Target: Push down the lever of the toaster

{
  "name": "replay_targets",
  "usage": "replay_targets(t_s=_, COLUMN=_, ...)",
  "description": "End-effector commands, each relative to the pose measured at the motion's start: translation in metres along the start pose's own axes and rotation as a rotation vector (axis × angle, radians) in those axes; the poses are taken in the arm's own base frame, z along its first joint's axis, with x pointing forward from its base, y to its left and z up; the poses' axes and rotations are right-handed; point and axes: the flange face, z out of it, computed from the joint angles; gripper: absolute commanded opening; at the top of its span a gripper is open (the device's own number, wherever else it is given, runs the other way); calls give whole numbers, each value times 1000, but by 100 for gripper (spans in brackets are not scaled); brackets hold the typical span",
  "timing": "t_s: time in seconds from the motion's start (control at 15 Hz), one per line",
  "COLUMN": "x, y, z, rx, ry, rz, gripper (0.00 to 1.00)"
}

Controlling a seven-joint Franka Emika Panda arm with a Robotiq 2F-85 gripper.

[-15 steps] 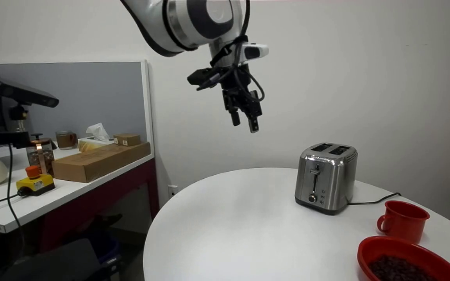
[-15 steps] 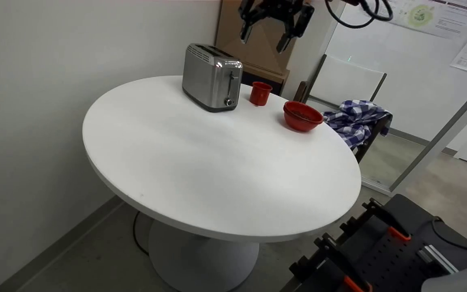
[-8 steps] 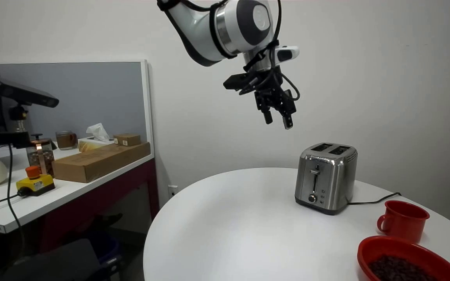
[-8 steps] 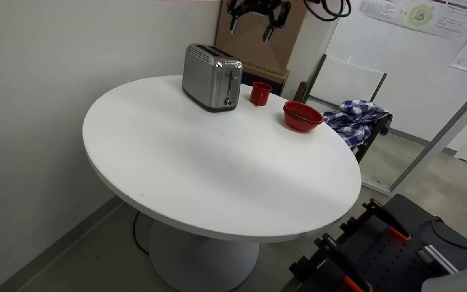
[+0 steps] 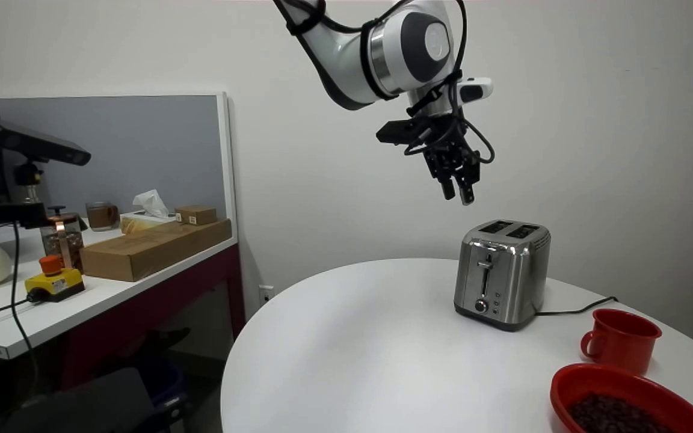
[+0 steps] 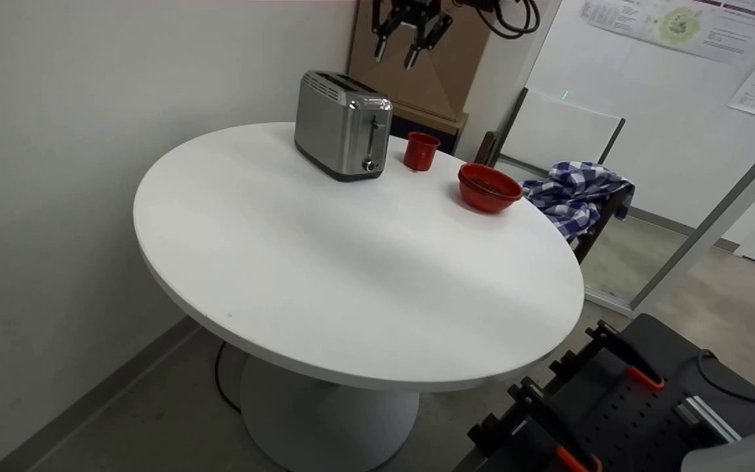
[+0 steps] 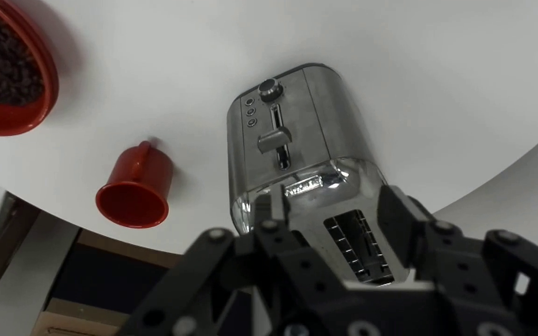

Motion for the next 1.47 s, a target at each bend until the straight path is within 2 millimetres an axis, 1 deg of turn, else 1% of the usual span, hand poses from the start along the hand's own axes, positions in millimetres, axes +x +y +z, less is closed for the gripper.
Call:
replay_targets(t_s=0.0, x=16, y=9, z=11, rx=21, ry=-16, rz=3, gripper=24)
replay_targets(t_s=0.2, x=22, y=20, z=22, rx=34, ry=-32, rz=10, gripper=1)
replay_targets(t_s=0.4, x=25, y=24, z=33, rx=43, ry=-49, rz=4, gripper=0)
replay_targets(t_s=1.0, x=28, y=15, z=70, rx=56, ry=-88, rz=-44, gripper=0)
replay_targets(t_s=1.4, x=34, y=15, z=91, rx=43, ry=-95, rz=-48, gripper=0)
